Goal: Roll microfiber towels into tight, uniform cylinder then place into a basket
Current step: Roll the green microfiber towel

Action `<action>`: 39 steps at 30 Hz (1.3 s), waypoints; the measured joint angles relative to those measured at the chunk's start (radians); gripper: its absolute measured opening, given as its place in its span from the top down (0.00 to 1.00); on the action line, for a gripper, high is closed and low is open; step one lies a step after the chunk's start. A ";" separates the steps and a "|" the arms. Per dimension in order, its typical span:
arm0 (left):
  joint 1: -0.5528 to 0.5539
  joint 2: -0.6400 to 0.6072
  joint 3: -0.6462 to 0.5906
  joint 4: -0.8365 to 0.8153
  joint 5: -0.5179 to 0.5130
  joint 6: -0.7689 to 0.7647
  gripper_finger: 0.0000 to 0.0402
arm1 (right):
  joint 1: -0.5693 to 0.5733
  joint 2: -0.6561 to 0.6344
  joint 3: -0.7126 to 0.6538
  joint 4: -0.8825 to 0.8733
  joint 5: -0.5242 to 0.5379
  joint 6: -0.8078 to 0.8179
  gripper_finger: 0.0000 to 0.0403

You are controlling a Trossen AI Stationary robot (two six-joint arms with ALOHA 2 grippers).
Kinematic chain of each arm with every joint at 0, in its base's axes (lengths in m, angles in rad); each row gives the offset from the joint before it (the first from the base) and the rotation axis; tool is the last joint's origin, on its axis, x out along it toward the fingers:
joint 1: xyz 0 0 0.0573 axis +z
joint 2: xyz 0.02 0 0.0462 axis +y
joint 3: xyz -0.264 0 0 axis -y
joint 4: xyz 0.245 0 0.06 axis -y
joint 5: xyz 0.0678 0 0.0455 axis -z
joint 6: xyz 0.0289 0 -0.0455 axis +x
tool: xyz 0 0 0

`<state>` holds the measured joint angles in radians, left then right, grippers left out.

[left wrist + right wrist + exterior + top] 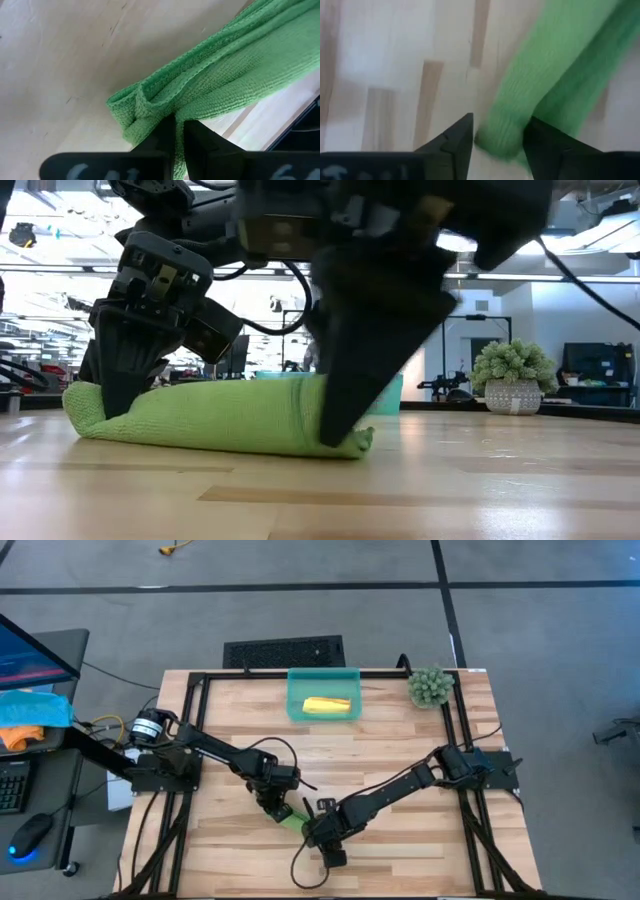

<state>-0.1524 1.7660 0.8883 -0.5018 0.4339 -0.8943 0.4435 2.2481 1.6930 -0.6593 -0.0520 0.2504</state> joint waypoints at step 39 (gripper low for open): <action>-0.001 0.001 0.000 -0.003 0.019 0.033 0.97 | 0.048 -0.005 0.001 0.065 0.364 -0.076 0.83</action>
<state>-0.1532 1.7668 0.8879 -0.5045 0.4526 -0.8616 0.4912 2.2434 1.6940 -0.5943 0.3119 0.1747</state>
